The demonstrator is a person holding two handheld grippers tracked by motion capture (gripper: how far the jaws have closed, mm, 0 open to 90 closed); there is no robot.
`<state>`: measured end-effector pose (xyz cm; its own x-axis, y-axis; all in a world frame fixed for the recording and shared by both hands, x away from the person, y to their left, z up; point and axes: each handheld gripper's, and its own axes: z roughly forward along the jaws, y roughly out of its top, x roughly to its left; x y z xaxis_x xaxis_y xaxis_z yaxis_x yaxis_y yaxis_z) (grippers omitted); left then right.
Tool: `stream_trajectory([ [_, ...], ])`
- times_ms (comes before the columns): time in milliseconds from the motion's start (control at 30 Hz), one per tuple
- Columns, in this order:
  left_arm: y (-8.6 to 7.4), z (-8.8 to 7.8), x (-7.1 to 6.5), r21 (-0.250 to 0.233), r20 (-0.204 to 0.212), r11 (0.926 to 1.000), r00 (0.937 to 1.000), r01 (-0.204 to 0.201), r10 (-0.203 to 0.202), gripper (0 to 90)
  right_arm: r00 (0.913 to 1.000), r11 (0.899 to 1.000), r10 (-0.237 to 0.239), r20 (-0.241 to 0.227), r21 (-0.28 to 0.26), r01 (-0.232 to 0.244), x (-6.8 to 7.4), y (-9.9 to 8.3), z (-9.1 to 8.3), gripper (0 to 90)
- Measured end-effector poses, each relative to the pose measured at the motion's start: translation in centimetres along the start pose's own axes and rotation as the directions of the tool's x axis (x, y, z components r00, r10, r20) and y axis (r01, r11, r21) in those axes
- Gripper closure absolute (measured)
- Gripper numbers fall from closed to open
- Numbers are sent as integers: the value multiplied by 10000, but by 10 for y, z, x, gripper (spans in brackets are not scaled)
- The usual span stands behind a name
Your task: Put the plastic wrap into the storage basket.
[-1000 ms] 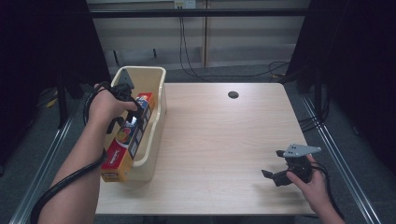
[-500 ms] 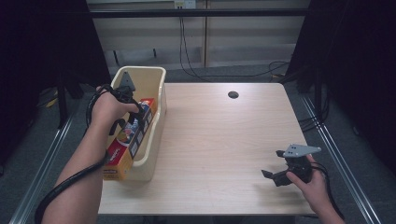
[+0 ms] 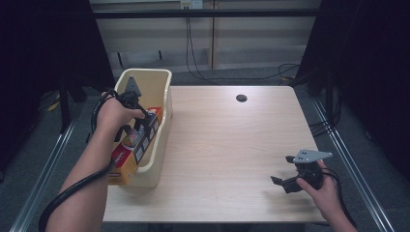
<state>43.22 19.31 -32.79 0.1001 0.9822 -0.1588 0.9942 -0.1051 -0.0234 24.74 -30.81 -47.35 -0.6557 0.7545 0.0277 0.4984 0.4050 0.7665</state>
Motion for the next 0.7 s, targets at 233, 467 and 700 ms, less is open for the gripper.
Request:
stream_trajectory([
  [233, 1, 3, 1, 58, 58, 10000, 10000, 30, -31, 401, 10000, 10000, -5, -10, 3, 5, 0, 0, 0, 18],
  [467, 2, 7, 1, 142, 56, 9999, 9999, 97, -97, 400, 10000, 10000, -2, -10, 19, 2, 0, 0, 1, 18],
  [700, 3, 10, 0, 193, 64, 9998, 10000, -21, 20, 400, 10000, 10000, -4, -39, 23, 4, 0, 0, 1, 18],
])
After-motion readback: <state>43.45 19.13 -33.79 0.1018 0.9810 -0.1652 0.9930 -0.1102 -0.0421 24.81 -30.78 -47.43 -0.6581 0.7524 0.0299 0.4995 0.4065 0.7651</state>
